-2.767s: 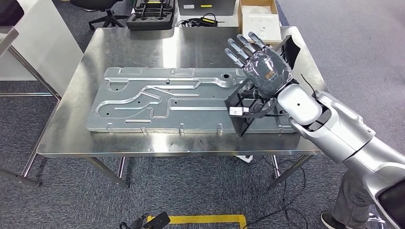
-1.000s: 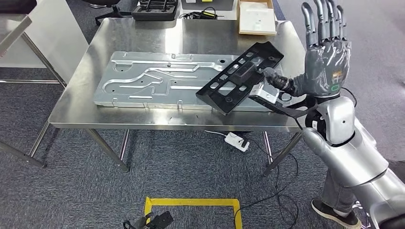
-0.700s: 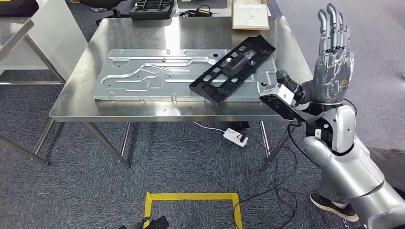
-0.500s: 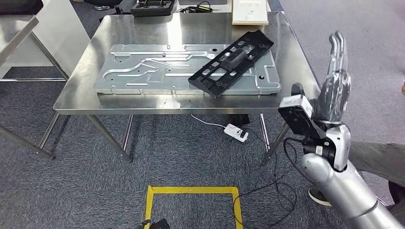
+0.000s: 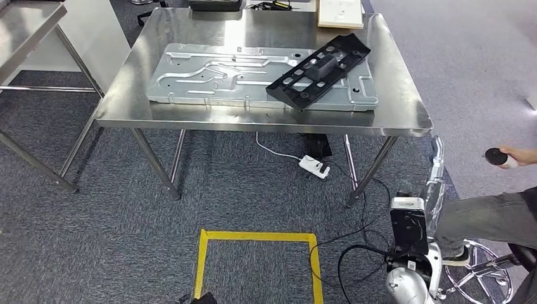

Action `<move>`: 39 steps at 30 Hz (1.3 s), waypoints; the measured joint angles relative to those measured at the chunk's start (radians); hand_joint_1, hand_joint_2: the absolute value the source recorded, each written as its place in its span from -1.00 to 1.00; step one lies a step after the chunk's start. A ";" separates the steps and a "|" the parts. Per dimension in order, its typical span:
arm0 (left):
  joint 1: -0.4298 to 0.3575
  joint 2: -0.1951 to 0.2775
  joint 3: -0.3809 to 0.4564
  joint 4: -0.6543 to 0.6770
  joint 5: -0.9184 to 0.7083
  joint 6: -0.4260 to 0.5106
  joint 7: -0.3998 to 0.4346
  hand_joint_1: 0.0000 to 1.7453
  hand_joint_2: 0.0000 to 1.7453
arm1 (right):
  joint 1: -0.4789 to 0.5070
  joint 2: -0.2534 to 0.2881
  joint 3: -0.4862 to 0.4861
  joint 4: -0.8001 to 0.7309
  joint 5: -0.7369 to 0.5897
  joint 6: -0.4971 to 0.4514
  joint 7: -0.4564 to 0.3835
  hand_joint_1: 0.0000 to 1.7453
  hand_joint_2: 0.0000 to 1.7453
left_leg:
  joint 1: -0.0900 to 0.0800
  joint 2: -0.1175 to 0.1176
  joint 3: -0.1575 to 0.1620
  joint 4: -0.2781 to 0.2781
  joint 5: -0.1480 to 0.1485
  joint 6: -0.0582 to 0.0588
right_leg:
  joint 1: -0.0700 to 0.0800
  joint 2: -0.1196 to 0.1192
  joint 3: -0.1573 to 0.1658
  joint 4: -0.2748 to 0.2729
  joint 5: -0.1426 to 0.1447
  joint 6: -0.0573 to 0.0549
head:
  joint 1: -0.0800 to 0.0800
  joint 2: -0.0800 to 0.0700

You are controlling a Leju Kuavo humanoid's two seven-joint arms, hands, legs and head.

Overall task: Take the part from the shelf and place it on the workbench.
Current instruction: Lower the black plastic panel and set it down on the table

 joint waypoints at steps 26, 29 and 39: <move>0.037 0.009 0.012 0.000 0.098 0.052 0.066 -1.00 -1.00 | -0.106 0.216 0.078 1.036 -1.102 0.435 -0.204 -1.00 -1.00 | -0.001 -0.008 0.025 0.016 -0.051 -0.006 | 0.003 -0.010 0.039 -0.208 0.159 -0.004 | -0.001 0.000; 0.045 0.008 0.012 0.000 0.099 0.045 0.083 -1.00 -1.00 | -0.113 0.223 0.095 1.110 -1.111 0.458 -0.129 -1.00 -1.00 | -0.004 -0.013 -0.004 0.014 -0.024 0.010 | 0.004 -0.007 -0.014 -0.044 0.022 -0.001 | 0.005 0.000; 0.053 -0.022 0.010 0.000 0.130 0.074 0.127 -1.00 1.00 | -0.121 0.226 0.136 1.229 -1.141 0.450 -0.091 -1.00 -1.00 | -0.017 -0.066 -0.061 0.018 0.031 0.000 | 0.020 0.062 0.208 -0.247 0.061 -0.047 | 0.006 0.000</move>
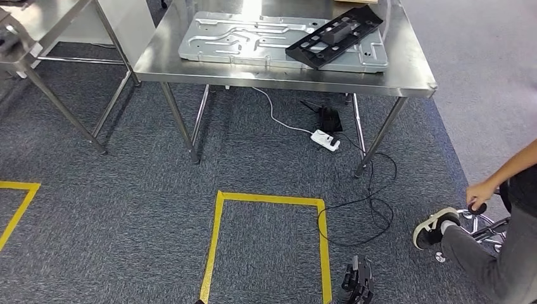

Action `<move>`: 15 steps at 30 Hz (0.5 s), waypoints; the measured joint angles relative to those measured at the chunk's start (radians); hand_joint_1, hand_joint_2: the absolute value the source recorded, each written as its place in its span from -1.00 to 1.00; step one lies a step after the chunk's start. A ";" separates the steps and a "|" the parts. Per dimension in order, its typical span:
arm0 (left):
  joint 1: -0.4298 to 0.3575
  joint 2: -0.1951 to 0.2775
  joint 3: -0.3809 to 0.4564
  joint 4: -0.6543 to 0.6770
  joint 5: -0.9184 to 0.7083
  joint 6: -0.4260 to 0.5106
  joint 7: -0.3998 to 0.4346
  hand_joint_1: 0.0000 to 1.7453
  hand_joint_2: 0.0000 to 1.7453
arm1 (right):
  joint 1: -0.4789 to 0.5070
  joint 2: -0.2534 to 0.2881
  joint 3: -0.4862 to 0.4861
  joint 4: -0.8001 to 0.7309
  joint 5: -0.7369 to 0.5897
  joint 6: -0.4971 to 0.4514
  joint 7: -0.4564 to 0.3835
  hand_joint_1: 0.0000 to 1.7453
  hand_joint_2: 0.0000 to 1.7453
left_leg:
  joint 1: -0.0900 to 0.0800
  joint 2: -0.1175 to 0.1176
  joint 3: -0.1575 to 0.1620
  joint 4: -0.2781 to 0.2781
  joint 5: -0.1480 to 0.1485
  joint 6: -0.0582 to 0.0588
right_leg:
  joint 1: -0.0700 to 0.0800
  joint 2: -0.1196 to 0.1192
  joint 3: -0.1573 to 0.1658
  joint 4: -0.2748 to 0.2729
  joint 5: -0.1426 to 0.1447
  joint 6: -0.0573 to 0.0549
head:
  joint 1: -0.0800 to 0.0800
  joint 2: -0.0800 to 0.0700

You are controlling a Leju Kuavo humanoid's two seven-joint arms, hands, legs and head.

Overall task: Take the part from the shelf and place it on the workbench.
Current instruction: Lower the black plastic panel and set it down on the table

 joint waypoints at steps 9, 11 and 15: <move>0.001 -0.033 -0.031 0.000 -0.015 0.099 0.028 -1.00 -1.00 | -0.012 0.003 0.120 0.066 0.117 -0.031 0.046 -1.00 -1.00 | 0.026 0.052 -0.120 0.285 -0.151 -0.061 | -0.016 -0.089 -0.011 -0.031 0.025 -0.010 | -0.007 0.000; 0.004 -0.041 -0.029 0.000 0.038 0.122 0.024 -1.00 -1.00 | -0.012 -0.007 0.142 0.077 0.145 -0.027 0.056 -1.00 -1.00 | 0.037 0.060 -0.092 0.269 -0.130 -0.073 | -0.020 -0.115 -0.017 -0.023 0.024 -0.005 | -0.007 0.000; 0.006 -0.066 0.003 0.000 0.191 0.170 -0.013 -1.00 -1.00 | -0.022 -0.031 0.198 0.095 0.188 -0.013 0.058 -1.00 -1.00 | 0.035 0.126 0.059 0.034 -0.066 -0.079 | -0.022 -0.151 -0.022 -0.005 0.014 0.020 | -0.009 0.000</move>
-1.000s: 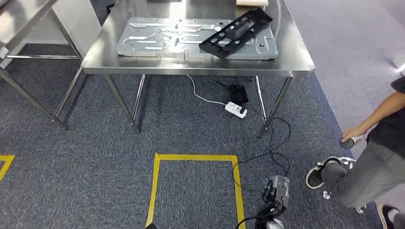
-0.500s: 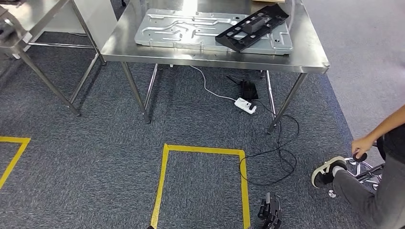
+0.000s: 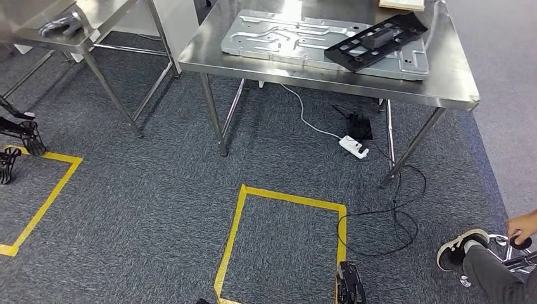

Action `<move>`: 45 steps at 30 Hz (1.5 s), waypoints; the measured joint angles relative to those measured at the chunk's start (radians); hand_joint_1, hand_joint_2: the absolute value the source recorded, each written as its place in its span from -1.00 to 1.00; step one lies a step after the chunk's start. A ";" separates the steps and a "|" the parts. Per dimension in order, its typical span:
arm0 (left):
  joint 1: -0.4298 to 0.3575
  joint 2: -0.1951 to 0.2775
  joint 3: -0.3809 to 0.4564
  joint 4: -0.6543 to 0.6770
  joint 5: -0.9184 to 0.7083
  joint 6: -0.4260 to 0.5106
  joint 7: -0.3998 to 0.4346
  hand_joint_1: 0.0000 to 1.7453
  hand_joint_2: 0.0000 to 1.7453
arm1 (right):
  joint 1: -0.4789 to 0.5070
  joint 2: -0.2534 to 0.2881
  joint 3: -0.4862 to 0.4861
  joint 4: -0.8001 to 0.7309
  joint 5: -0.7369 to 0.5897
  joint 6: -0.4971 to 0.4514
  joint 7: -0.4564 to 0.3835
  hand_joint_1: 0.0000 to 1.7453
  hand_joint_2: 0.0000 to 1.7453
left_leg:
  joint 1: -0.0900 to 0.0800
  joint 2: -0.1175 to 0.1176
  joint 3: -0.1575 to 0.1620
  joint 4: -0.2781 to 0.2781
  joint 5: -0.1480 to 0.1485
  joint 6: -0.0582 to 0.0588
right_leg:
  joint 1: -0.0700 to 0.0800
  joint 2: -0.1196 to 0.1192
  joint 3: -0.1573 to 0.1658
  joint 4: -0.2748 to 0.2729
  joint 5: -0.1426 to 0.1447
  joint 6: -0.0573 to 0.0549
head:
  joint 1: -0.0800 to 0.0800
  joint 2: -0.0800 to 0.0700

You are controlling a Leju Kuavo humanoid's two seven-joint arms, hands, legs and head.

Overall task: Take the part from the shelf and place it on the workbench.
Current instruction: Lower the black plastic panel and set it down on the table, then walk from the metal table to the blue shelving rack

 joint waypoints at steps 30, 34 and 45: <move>0.000 -0.036 0.101 0.001 0.009 0.022 -0.029 -1.00 -1.00 | -0.010 -0.023 0.141 0.049 -0.014 -0.054 -0.013 -1.00 -1.00 | -0.001 -0.033 -0.050 0.050 -0.002 0.006 | 0.002 0.014 -0.013 0.010 0.002 -0.015 | -0.008 0.000; -0.002 -0.030 0.093 0.001 -0.014 0.022 -0.028 -1.00 -1.00 | 0.003 -0.027 0.141 0.058 -0.037 -0.073 -0.030 -1.00 -1.00 | -0.010 -0.029 -0.018 -0.023 0.014 0.028 | 0.008 -0.014 -0.009 0.011 -0.001 0.004 | -0.003 0.000; 0.001 -0.018 0.077 0.001 -0.024 -0.015 -0.041 -1.00 -1.00 | 0.056 -0.028 0.141 0.077 -0.106 -0.114 -0.087 -1.00 -1.00 | -0.007 -0.150 -0.027 -0.027 0.033 0.053 | -0.004 0.123 -0.054 0.123 -0.040 0.014 | 0.004 0.000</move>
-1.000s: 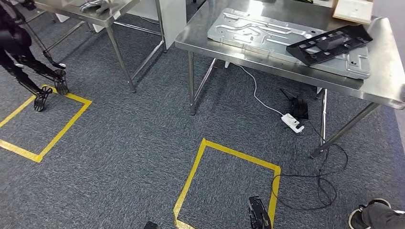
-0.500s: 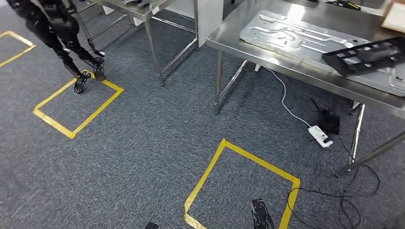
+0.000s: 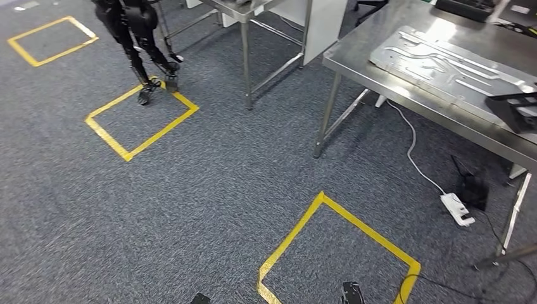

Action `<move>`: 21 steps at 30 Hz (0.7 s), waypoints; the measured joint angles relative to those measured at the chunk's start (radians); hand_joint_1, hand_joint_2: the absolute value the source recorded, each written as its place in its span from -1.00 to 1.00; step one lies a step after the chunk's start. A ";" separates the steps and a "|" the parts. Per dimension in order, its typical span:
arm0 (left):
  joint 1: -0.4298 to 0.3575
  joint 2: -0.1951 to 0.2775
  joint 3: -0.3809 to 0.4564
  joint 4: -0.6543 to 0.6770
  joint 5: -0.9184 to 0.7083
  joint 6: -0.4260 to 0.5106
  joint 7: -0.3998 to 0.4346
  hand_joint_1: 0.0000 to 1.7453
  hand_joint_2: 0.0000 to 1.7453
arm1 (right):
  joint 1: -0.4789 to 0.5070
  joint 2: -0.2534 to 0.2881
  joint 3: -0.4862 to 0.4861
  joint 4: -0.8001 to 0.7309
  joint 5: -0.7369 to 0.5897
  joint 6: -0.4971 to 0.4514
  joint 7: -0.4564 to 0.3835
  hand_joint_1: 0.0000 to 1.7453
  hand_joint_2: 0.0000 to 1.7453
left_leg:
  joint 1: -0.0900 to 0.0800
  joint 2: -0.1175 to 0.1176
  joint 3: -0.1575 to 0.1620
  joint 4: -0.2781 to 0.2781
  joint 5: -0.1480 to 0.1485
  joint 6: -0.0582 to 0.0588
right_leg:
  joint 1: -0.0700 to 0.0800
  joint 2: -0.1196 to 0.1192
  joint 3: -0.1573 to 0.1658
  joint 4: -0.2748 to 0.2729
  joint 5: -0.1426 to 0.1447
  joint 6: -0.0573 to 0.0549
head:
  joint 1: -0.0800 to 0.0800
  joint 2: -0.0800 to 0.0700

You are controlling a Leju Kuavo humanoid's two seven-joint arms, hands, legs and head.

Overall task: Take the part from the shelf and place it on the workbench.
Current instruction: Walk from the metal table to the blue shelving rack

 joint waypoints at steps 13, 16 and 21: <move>-0.029 0.048 -0.117 0.000 -0.095 -0.111 0.055 -1.00 1.00 | 0.033 0.013 -0.001 0.027 -0.077 -0.013 0.039 -1.00 -1.00 | 0.002 0.078 -0.132 0.264 -0.106 -0.050 | 0.008 -0.087 0.046 -0.107 0.031 -0.042 | -0.014 0.000; -0.042 0.055 -0.133 0.000 -0.084 -0.118 0.066 -1.00 1.00 | 0.029 0.017 -0.001 0.028 -0.071 -0.011 0.047 -1.00 -1.00 | -0.005 0.133 -0.023 0.072 -0.031 -0.037 | 0.013 -0.122 0.051 -0.106 0.025 -0.035 | -0.014 0.000; -0.042 0.059 -0.144 -0.001 -0.052 -0.103 0.056 -1.00 1.00 | 0.015 0.022 -0.001 0.027 -0.042 0.004 0.062 -1.00 -1.00 | -0.014 0.129 0.010 -0.003 -0.013 -0.013 | 0.019 -0.151 0.058 -0.101 0.010 -0.014 | -0.010 0.000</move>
